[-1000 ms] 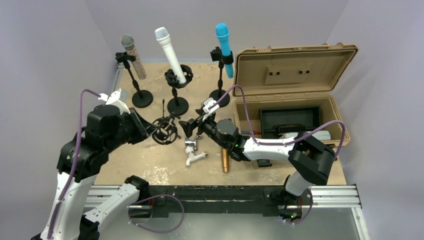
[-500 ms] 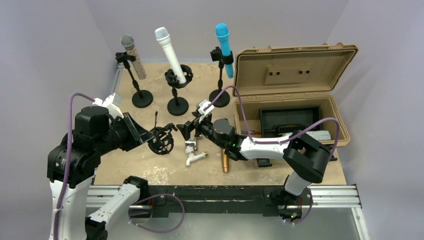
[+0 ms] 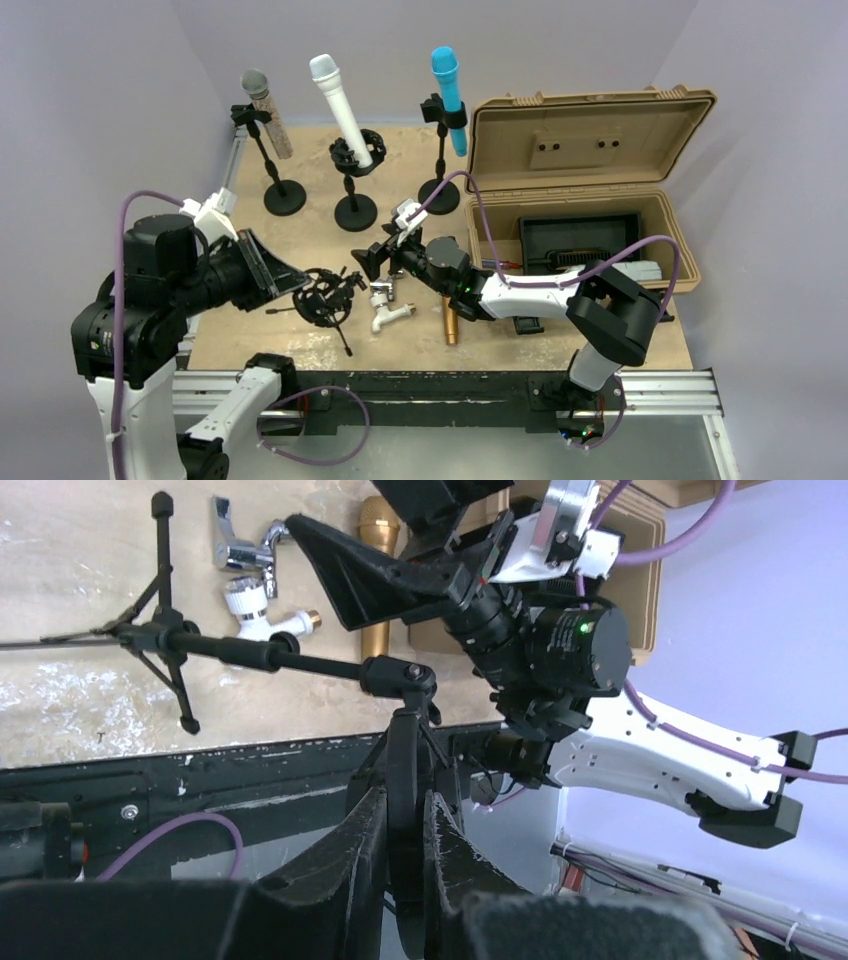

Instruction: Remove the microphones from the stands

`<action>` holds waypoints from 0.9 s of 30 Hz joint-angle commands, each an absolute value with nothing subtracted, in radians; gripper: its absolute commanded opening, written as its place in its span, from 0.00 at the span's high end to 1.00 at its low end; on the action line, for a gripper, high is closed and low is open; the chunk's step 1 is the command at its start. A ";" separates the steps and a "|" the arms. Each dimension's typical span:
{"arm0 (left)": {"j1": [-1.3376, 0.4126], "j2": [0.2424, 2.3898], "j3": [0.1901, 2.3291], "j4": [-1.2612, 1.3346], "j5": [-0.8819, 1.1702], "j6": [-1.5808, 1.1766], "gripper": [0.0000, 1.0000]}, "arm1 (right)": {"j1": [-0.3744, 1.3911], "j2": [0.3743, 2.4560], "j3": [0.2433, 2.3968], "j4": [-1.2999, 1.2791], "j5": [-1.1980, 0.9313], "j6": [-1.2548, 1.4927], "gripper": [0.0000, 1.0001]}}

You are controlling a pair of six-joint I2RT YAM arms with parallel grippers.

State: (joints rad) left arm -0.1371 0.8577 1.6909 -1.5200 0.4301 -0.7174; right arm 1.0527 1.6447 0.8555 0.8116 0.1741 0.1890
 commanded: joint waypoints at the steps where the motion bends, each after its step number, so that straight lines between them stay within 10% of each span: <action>1: -0.129 0.789 1.518 -1.419 0.472 -0.722 1.00 | 1.051 1.631 0.894 0.827 0.164 0.181 0.11; 12: -0.127 0.719 1.341 -1.399 0.191 -0.665 0.98 | 1.051 1.627 0.888 0.836 0.158 0.174 0.11; 20: -0.127 0.725 1.403 -1.398 -0.059 -0.623 0.41 | 1.051 1.644 0.902 0.817 0.158 0.174 0.11; 27: -0.127 0.721 1.450 -1.366 -0.119 -0.555 0.20 | 1.049 1.634 0.963 0.676 0.159 0.202 0.11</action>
